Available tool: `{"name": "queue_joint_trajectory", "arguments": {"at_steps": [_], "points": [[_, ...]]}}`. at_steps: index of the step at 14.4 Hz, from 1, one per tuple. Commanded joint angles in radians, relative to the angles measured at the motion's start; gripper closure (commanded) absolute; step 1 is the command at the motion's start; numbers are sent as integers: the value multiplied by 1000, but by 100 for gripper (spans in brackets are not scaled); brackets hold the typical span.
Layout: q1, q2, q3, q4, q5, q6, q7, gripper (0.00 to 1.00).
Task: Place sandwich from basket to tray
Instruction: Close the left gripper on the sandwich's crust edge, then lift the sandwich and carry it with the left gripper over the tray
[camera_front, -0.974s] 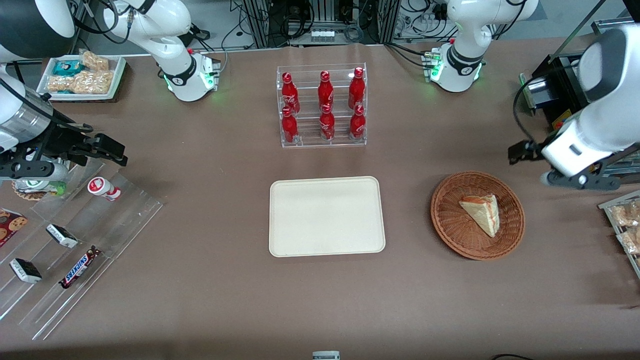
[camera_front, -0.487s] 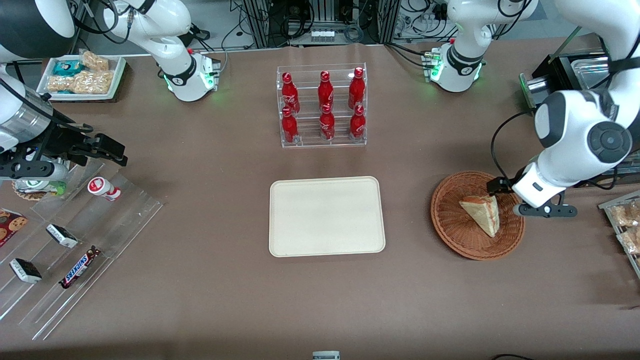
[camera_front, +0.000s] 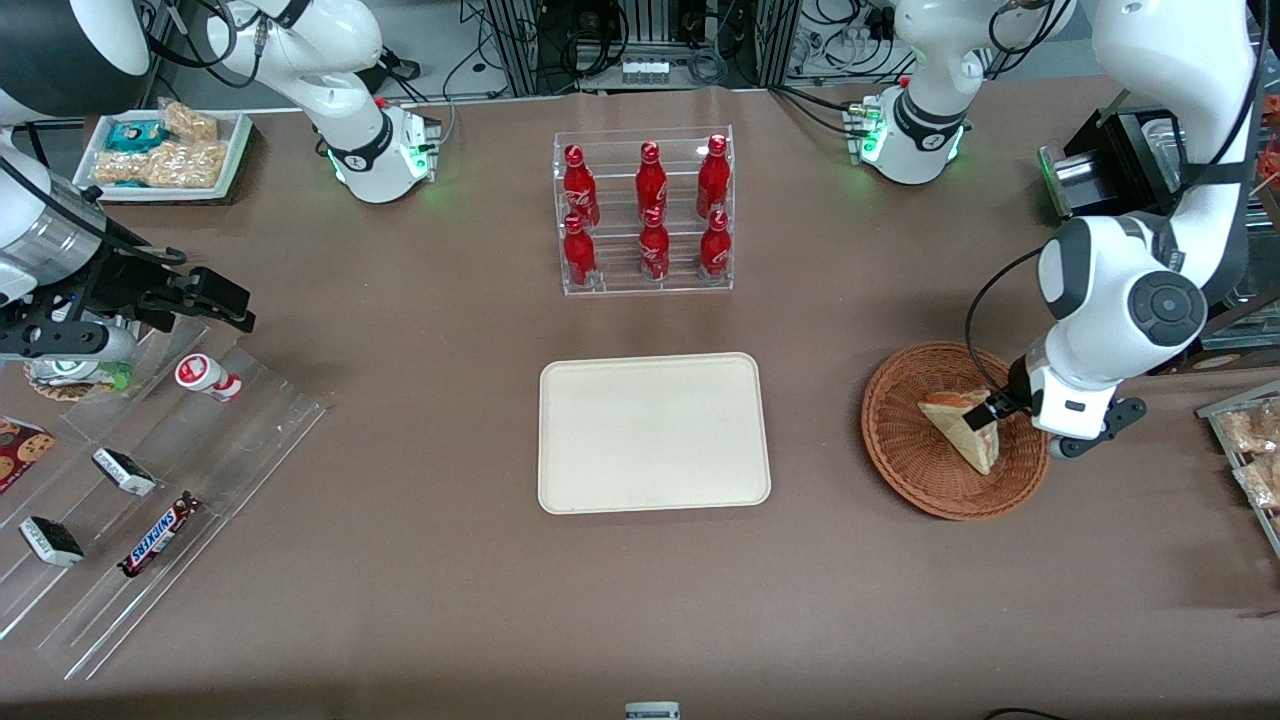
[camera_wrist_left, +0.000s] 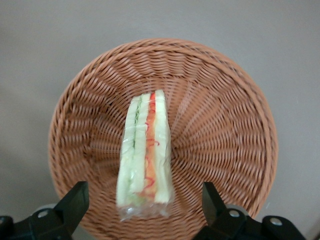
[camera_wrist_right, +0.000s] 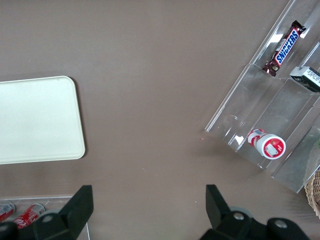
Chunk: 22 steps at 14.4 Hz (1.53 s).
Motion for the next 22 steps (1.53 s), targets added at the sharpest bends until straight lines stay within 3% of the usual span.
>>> {"name": "queue_joint_trajectory", "arguments": {"at_steps": [1, 5, 6, 7, 8, 9, 14, 19, 22], "points": [[0, 13, -3, -43, 19, 71, -145, 0], [0, 71, -3, -49, 19, 100, -147, 0], [0, 84, -3, -46, 19, 100, -158, 15], [0, 87, -3, -46, 18, 100, -162, 56], [1, 85, -3, -46, 18, 99, -162, 87], [1, 84, -3, -39, 18, 96, -161, 95], [-12, 82, -16, 136, 16, -102, -161, 97], [-187, 128, -14, 270, 14, -174, -139, 97], [-340, 223, -14, 403, 34, -174, -144, 97]]}}
